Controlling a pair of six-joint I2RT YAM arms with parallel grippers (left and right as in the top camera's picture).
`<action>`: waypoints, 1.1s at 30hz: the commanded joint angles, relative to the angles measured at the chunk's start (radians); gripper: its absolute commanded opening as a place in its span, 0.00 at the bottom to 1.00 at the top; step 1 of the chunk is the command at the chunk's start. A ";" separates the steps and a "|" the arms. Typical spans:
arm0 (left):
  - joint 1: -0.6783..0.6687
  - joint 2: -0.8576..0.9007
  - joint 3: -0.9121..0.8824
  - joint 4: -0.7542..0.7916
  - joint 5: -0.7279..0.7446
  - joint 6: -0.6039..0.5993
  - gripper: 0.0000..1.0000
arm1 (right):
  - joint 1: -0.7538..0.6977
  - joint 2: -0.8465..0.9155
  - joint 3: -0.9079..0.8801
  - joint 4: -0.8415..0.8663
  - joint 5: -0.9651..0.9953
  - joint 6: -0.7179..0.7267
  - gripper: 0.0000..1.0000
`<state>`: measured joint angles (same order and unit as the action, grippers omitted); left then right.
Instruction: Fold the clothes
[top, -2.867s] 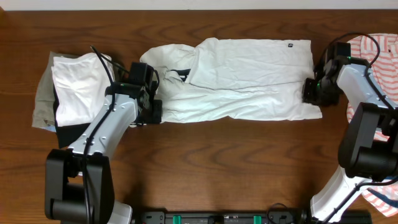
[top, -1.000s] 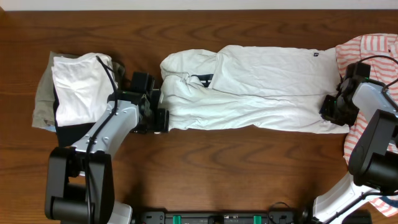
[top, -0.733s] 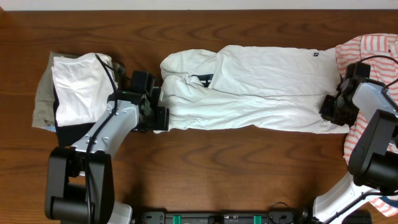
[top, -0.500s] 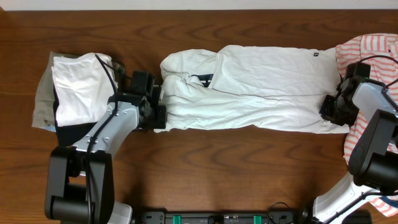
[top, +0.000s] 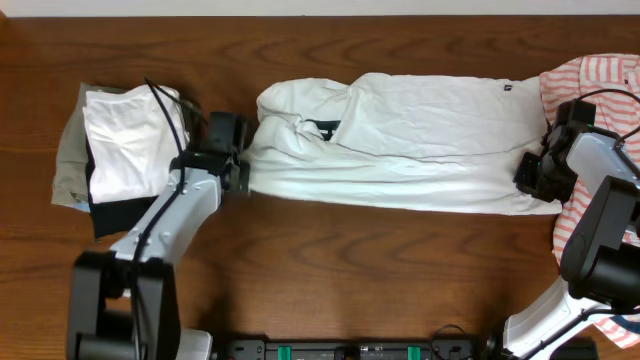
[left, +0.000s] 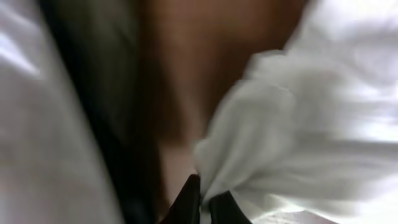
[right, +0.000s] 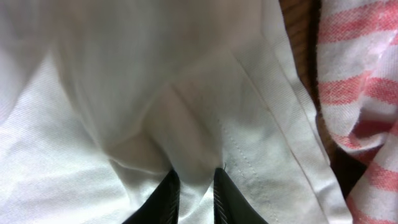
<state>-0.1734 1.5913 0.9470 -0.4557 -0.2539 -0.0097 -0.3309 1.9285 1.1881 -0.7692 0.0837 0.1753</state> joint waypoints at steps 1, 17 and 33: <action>0.002 -0.057 0.036 0.052 -0.151 0.016 0.07 | -0.016 0.054 -0.051 -0.008 0.069 0.011 0.18; 0.002 -0.065 0.035 -0.099 -0.095 0.016 0.30 | -0.016 0.054 -0.051 -0.005 0.069 0.010 0.19; 0.002 -0.065 0.154 0.101 0.305 0.013 0.29 | -0.008 -0.039 0.190 -0.124 -0.088 -0.023 0.22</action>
<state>-0.1738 1.5299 0.9924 -0.3561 -0.0734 0.0032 -0.3370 1.9347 1.2495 -0.8742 0.0505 0.1711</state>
